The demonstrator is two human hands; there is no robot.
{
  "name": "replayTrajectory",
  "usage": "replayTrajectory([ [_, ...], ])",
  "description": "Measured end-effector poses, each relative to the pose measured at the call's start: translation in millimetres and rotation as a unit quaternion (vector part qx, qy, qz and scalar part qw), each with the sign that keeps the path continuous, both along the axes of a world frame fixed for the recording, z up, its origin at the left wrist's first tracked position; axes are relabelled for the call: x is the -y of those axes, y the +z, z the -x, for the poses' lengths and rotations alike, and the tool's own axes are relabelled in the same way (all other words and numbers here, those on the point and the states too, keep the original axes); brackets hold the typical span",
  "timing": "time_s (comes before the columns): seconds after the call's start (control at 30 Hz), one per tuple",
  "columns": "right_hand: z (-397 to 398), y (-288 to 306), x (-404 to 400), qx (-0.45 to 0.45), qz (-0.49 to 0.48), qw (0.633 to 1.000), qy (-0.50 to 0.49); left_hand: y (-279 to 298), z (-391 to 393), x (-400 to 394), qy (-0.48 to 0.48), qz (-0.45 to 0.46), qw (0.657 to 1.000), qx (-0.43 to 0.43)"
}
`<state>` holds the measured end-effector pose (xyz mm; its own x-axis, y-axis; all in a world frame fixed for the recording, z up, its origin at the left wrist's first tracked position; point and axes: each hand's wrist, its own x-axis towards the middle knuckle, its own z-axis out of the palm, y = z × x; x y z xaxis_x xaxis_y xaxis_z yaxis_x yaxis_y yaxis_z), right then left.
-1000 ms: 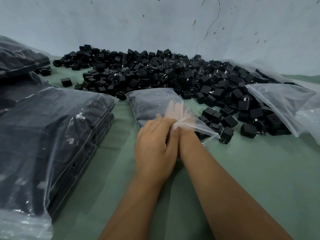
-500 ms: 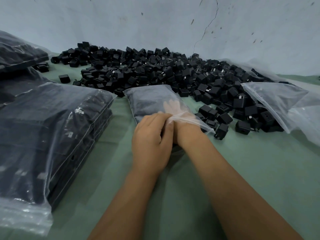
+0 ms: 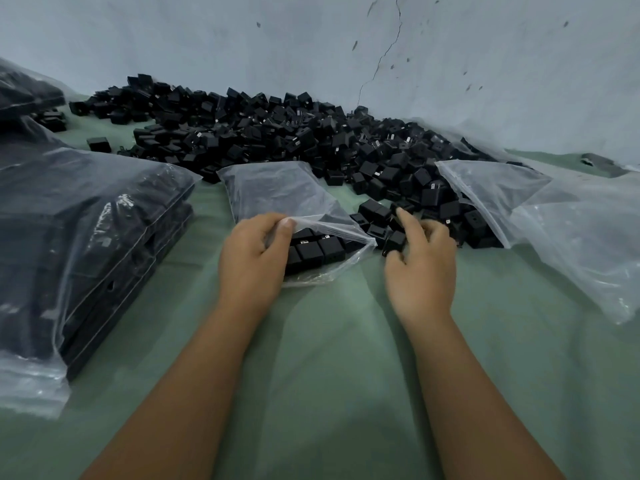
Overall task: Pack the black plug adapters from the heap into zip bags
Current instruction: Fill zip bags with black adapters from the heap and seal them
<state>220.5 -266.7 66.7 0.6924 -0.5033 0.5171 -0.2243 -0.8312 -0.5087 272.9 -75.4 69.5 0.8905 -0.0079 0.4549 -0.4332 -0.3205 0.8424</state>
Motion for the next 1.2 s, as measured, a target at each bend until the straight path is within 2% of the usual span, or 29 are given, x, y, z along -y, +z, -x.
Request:
replayTrajectory([
  [0.1,-6,-6,10,-0.052,-0.097,0.994,-0.008,0,-1,0,-0.006,0.004,1.000,-0.012],
  [0.23,-11,-9,11,-0.042,-0.084,0.996,-0.003,-3,-3,0,-0.013,0.018,0.999,-0.035],
  [0.33,-13,-8,12,-0.033,-0.116,0.993,0.004,-4,-3,0,-0.016,0.022,0.999,-0.047],
  [0.43,-9,2,2,0.096,-0.160,0.982,0.025,-3,-3,0,-0.019,0.021,0.998,-0.055],
  [0.5,-3,10,-13,0.186,-0.091,0.974,0.093,-2,-3,0,-0.014,0.029,0.998,-0.060],
  [0.53,1,13,-22,0.198,-0.045,0.969,0.139,-1,-3,0,-0.008,0.035,0.997,-0.061],
  [0.63,2,12,-50,0.160,0.095,0.958,0.216,0,-3,1,0.003,0.037,0.998,-0.055],
  [0.7,-2,7,-65,0.114,0.144,0.955,0.235,1,-1,1,-0.004,0.039,0.998,-0.048],
  [0.8,-8,4,-75,0.071,0.143,0.955,0.249,3,1,0,-0.009,0.043,0.999,-0.029],
  [0.97,-4,3,-68,0.069,0.141,0.974,0.164,3,-1,0,0.015,0.034,0.999,-0.018],
  [1.2,-4,1,-62,0.027,0.072,0.963,0.258,4,3,0,0.050,0.011,0.998,0.036],
])
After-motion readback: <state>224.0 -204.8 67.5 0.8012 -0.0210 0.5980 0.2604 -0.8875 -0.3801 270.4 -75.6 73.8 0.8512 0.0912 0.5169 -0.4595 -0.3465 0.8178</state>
